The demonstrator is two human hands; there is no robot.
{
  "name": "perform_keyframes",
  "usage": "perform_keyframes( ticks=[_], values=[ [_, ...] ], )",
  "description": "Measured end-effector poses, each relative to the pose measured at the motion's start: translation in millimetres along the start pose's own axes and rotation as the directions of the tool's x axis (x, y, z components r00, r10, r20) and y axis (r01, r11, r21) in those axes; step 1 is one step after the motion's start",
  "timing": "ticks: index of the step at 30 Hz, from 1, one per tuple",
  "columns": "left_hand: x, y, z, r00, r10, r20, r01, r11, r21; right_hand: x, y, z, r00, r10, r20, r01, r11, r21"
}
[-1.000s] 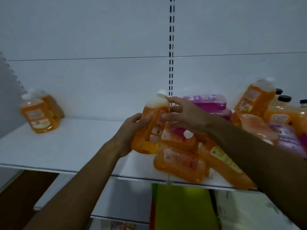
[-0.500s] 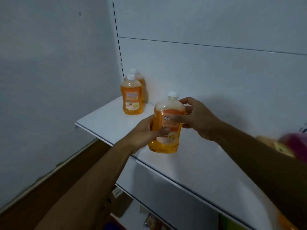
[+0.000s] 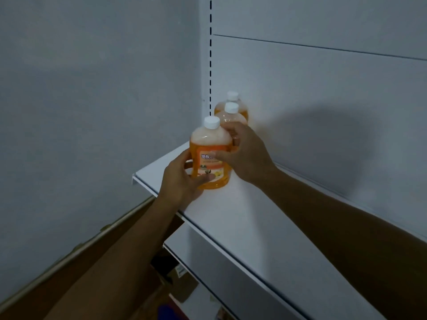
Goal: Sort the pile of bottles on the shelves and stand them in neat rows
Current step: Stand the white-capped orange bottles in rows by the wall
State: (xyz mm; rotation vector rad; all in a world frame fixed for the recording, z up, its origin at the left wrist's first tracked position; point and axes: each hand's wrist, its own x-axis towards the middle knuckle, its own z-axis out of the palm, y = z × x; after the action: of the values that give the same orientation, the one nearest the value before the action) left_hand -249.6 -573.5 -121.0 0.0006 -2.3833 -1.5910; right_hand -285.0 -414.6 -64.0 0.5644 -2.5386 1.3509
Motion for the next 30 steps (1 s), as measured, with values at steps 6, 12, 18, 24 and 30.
perform_keyframes(
  ticks=[6,12,18,24,30],
  values=[
    [11.0,-8.1,0.2,0.999,-0.005,-0.045,0.008,0.998,0.066,12.4,0.7,14.6,0.996,-0.041,-0.079,0.026,0.983,-0.181],
    [-8.5,-12.2,9.4,0.953,-0.065,-0.296,0.148,0.953,0.265,-11.1,1.4,-0.5,0.998,-0.022,-0.063,0.013,0.991,-0.136],
    [-74.1,23.1,43.4,0.984,0.145,-0.107,-0.106,0.945,0.310,-71.8,9.2,-57.4,0.995,0.090,-0.049,-0.100,0.963,-0.251],
    [-138.8,87.5,124.0,0.931,0.276,0.238,-0.333,0.910,0.247,-159.6,9.2,-158.7,0.988,0.136,-0.070,-0.153,0.902,-0.404],
    [-215.5,143.1,203.2,0.806,0.313,0.502,-0.447,0.878,0.169,-273.4,12.9,-267.9,0.954,0.218,-0.204,-0.291,0.826,-0.483]
  ],
)
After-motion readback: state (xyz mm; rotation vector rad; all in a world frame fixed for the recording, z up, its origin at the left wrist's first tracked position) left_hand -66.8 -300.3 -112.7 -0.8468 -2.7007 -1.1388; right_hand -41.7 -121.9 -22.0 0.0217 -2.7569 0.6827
